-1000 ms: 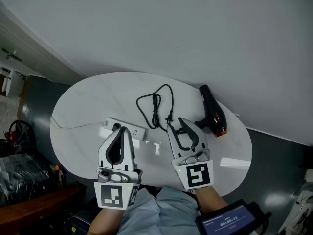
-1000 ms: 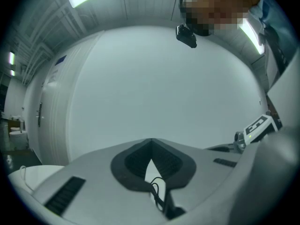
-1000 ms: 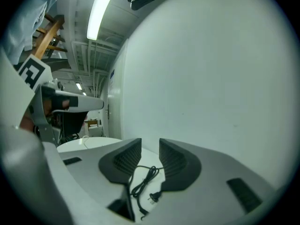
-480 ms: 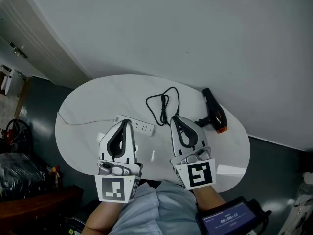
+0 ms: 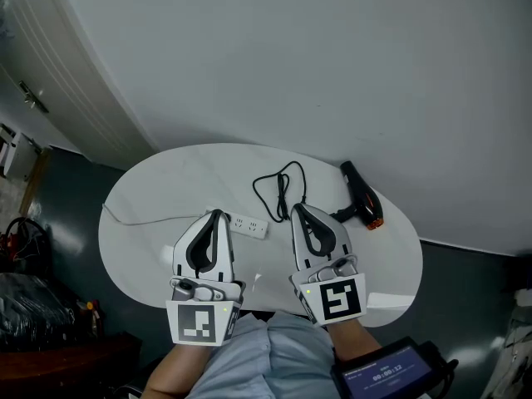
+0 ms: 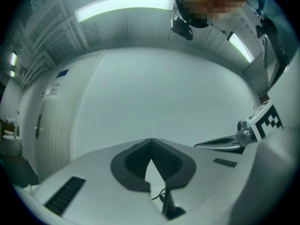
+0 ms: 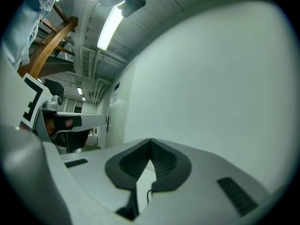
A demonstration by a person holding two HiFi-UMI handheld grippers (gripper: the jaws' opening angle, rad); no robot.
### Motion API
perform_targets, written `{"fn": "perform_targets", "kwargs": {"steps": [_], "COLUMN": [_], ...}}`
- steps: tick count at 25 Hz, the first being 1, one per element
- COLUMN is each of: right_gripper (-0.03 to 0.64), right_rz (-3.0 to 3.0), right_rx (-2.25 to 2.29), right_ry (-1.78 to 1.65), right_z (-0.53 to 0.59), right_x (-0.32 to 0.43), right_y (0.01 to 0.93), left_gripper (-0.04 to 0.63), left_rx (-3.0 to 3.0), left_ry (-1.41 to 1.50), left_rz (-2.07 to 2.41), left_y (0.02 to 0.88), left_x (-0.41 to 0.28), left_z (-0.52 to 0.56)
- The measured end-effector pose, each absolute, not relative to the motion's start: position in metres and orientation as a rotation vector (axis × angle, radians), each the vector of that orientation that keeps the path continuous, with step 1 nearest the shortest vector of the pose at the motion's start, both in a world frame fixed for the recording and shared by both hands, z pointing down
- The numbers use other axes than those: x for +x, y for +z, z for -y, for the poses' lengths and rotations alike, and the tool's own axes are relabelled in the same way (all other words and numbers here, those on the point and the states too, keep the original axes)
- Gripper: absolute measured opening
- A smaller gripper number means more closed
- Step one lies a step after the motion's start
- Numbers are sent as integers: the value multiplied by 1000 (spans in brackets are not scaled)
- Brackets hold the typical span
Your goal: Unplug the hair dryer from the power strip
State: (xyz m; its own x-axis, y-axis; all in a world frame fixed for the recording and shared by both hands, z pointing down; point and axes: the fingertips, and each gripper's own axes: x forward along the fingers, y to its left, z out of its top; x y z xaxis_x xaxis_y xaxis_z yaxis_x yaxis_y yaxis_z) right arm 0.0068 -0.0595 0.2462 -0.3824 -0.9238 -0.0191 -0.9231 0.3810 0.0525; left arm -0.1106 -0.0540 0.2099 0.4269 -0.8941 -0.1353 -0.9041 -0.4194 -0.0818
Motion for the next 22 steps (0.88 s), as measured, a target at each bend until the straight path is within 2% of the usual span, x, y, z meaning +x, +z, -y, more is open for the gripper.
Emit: {"fn": "perform_targets", "kwargs": {"steps": [22], "right_gripper": [0], "right_rz": [2608], "right_rx": [1716], "right_ry": [-129], "right_z": [70], "right_x": [-3], "right_y": [240], "left_gripper": [-3], "left_rx": [-2510], "left_ry": [158], "left_rz": [-1616], "left_y": [204], "left_x": [-120], "left_z": [64]}}
